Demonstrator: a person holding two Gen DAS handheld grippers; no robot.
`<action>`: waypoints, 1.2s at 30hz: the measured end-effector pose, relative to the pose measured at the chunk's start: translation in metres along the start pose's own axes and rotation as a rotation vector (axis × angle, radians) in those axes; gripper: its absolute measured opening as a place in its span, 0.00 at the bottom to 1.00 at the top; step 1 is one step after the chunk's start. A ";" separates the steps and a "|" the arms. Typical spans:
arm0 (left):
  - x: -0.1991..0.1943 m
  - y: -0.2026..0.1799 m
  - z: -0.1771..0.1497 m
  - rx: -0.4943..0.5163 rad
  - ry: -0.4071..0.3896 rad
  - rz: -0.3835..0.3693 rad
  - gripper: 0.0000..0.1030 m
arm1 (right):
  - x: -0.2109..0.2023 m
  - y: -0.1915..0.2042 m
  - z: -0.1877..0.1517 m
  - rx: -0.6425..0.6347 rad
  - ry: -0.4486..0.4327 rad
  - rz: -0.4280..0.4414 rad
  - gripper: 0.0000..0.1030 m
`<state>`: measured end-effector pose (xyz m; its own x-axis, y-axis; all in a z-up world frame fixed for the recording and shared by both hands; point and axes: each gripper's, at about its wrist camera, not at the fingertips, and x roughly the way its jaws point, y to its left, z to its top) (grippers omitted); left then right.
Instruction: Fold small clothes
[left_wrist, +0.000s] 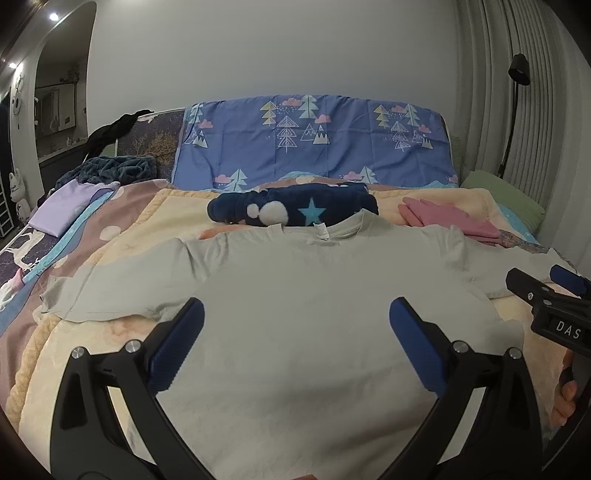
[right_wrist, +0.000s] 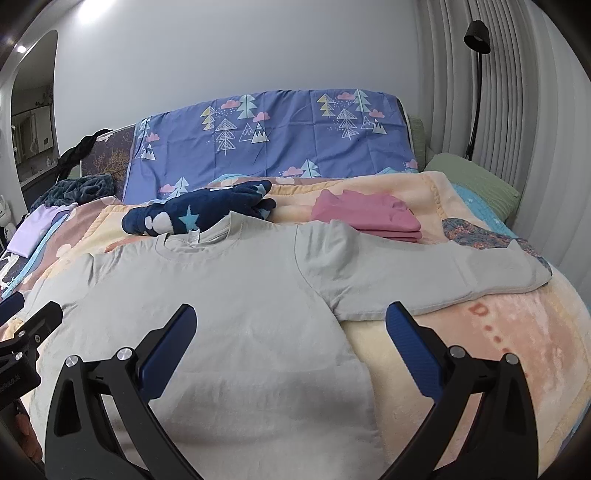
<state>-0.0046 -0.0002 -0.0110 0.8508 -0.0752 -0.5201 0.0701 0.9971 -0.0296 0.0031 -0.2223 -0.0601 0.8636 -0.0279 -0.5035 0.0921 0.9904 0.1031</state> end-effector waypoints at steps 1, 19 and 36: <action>0.002 0.000 0.000 0.001 0.009 0.003 0.98 | 0.000 0.000 0.000 0.002 0.001 -0.001 0.99; 0.003 -0.004 -0.006 0.022 0.035 -0.034 0.98 | 0.005 0.002 -0.003 0.003 0.029 -0.023 0.99; 0.012 -0.001 -0.014 0.017 0.062 -0.060 0.98 | 0.021 0.002 -0.010 -0.013 0.121 -0.047 0.99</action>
<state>-0.0016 -0.0023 -0.0292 0.8111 -0.1331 -0.5696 0.1289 0.9905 -0.0480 0.0164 -0.2191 -0.0790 0.7920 -0.0581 -0.6077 0.1236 0.9901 0.0664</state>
